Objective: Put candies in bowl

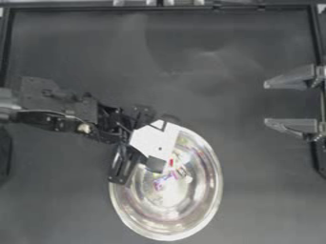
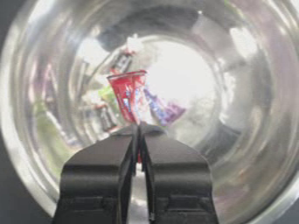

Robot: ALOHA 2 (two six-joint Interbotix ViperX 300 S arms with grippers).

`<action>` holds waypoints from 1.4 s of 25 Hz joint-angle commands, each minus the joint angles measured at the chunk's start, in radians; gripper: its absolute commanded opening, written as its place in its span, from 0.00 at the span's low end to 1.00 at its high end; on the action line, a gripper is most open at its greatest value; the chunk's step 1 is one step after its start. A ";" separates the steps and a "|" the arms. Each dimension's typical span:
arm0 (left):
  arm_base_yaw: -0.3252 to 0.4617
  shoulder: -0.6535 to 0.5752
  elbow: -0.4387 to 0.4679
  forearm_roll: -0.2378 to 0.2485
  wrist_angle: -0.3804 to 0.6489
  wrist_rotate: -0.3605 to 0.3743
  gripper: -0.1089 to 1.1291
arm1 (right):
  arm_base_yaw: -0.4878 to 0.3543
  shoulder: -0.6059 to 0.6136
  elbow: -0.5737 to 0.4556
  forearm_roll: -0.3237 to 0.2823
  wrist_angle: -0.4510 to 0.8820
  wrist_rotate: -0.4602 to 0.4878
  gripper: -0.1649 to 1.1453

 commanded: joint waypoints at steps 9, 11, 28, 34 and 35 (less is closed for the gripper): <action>-0.011 -0.003 -0.023 -0.018 -0.044 0.006 0.93 | -0.002 0.005 -0.014 0.011 -0.008 0.002 0.87; -0.011 -0.006 -0.023 -0.018 -0.048 0.008 0.94 | -0.002 0.005 -0.014 0.012 -0.008 0.002 0.87; 0.025 -0.324 0.121 -0.005 -0.181 -0.003 0.84 | -0.002 0.005 -0.020 0.006 -0.014 -0.002 0.87; 0.051 -0.471 0.224 -0.008 -0.276 -0.031 0.84 | 0.000 0.005 -0.021 0.005 -0.014 -0.002 0.87; 0.054 -0.494 0.244 -0.008 -0.291 -0.038 0.84 | -0.002 0.005 -0.023 0.005 -0.014 -0.002 0.87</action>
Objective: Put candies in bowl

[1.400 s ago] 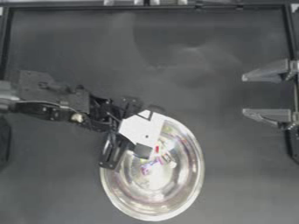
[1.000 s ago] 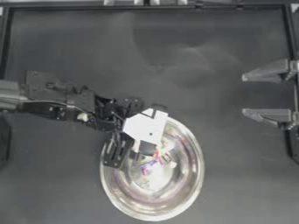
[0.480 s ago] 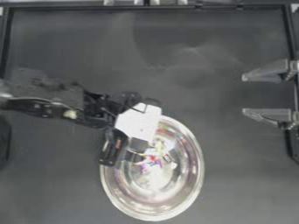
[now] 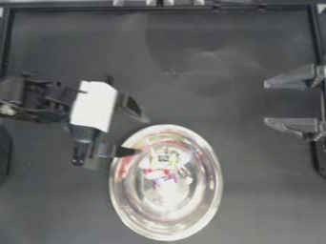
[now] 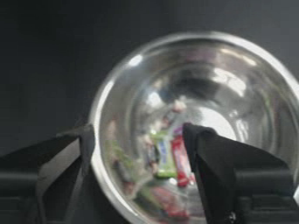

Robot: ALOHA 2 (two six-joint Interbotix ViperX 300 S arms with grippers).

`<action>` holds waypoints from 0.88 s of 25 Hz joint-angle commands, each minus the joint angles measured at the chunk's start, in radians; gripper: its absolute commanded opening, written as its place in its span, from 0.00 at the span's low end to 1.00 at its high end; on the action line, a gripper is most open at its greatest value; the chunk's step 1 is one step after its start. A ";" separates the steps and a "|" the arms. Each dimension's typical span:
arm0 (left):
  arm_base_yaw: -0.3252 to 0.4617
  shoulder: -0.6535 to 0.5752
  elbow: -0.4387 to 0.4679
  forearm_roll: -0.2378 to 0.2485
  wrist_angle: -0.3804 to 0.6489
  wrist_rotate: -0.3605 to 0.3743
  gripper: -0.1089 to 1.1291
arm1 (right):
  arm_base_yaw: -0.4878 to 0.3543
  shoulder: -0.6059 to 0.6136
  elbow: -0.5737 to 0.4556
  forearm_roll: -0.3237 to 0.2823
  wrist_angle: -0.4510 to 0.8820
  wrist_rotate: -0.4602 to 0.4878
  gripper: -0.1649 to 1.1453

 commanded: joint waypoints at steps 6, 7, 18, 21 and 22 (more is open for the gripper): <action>0.020 -0.235 0.146 -0.002 -0.140 -0.058 0.84 | -0.002 0.005 -0.025 -0.003 -0.008 -0.003 0.87; 0.020 -0.256 0.161 -0.002 -0.155 -0.064 0.84 | -0.002 0.005 -0.026 -0.003 -0.008 -0.003 0.87; 0.020 -0.402 0.299 -0.009 -0.249 -0.095 0.81 | -0.002 0.005 -0.023 -0.020 -0.021 -0.008 0.87; 0.020 -0.425 0.324 -0.026 -0.252 -0.098 0.80 | -0.002 0.005 -0.023 -0.023 -0.026 -0.008 0.87; 0.020 -0.434 0.331 -0.032 -0.252 -0.098 0.80 | 0.000 0.005 -0.021 -0.021 -0.026 -0.008 0.87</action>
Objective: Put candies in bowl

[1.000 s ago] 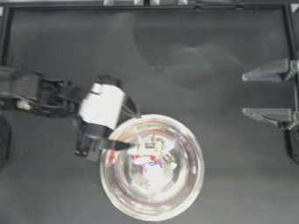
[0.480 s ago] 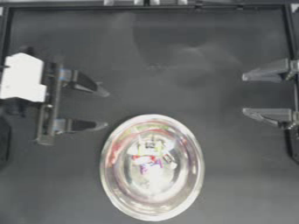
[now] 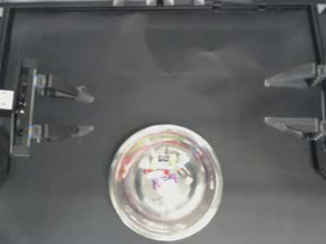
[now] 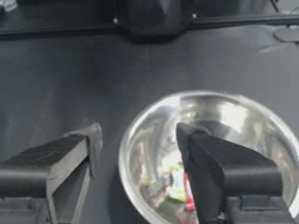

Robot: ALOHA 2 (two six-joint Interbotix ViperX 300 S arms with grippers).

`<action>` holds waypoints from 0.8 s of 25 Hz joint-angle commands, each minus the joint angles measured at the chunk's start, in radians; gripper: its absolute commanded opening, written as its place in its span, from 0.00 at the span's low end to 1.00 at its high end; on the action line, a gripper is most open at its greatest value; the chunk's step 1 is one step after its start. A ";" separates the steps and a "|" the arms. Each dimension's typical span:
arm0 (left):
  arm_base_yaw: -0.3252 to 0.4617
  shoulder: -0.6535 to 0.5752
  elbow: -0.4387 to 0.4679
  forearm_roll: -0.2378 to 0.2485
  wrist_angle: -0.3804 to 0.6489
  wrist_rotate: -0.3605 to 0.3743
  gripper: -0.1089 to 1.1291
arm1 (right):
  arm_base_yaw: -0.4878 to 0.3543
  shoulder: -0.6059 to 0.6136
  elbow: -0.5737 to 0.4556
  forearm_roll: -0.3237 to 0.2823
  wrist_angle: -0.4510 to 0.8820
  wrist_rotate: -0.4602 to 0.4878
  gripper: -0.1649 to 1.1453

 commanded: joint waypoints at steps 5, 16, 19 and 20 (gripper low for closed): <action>0.002 -0.098 0.067 -0.044 -0.034 -0.002 0.80 | -0.002 0.005 -0.015 -0.005 -0.023 -0.003 0.87; 0.002 -0.267 0.186 -0.118 -0.038 -0.002 0.80 | 0.000 -0.014 0.028 -0.002 -0.060 0.002 0.87; 0.002 -0.299 0.212 -0.126 -0.040 -0.002 0.80 | 0.000 -0.046 0.046 0.003 -0.058 0.003 0.87; 0.002 -0.308 0.219 -0.132 -0.040 -0.002 0.79 | 0.000 -0.057 0.051 0.005 -0.058 0.005 0.87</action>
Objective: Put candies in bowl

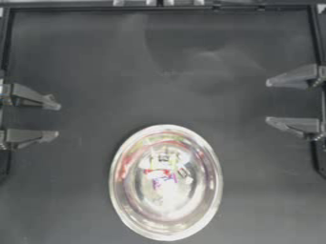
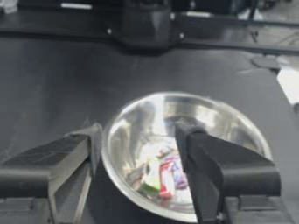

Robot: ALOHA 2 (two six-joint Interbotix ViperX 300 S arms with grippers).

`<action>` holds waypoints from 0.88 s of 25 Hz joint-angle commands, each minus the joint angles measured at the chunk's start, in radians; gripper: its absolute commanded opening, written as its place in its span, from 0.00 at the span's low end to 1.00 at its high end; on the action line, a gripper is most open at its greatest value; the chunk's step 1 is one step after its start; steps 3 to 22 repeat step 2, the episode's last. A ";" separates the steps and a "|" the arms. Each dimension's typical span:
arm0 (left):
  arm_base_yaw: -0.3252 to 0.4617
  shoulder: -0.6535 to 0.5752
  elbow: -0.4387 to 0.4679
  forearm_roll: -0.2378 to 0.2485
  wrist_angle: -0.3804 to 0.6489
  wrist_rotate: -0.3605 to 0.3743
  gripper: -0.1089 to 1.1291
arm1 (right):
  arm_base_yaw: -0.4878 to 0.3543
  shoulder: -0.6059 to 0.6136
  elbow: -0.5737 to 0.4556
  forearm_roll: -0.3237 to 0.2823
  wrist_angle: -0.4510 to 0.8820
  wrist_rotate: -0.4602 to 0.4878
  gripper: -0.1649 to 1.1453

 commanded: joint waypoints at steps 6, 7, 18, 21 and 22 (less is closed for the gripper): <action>0.002 -0.034 0.017 -0.014 -0.005 0.000 0.76 | 0.012 -0.037 0.011 0.014 -0.005 0.003 0.87; 0.002 -0.034 0.017 -0.014 -0.005 0.000 0.76 | 0.012 -0.037 0.011 0.014 -0.005 0.003 0.87; 0.002 -0.034 0.017 -0.014 -0.005 0.000 0.76 | 0.012 -0.037 0.011 0.014 -0.005 0.003 0.87; 0.002 -0.034 0.017 -0.014 -0.005 0.000 0.76 | 0.012 -0.037 0.011 0.014 -0.005 0.003 0.87; 0.002 -0.034 0.017 -0.014 -0.005 0.000 0.76 | 0.012 -0.037 0.011 0.014 -0.005 0.003 0.87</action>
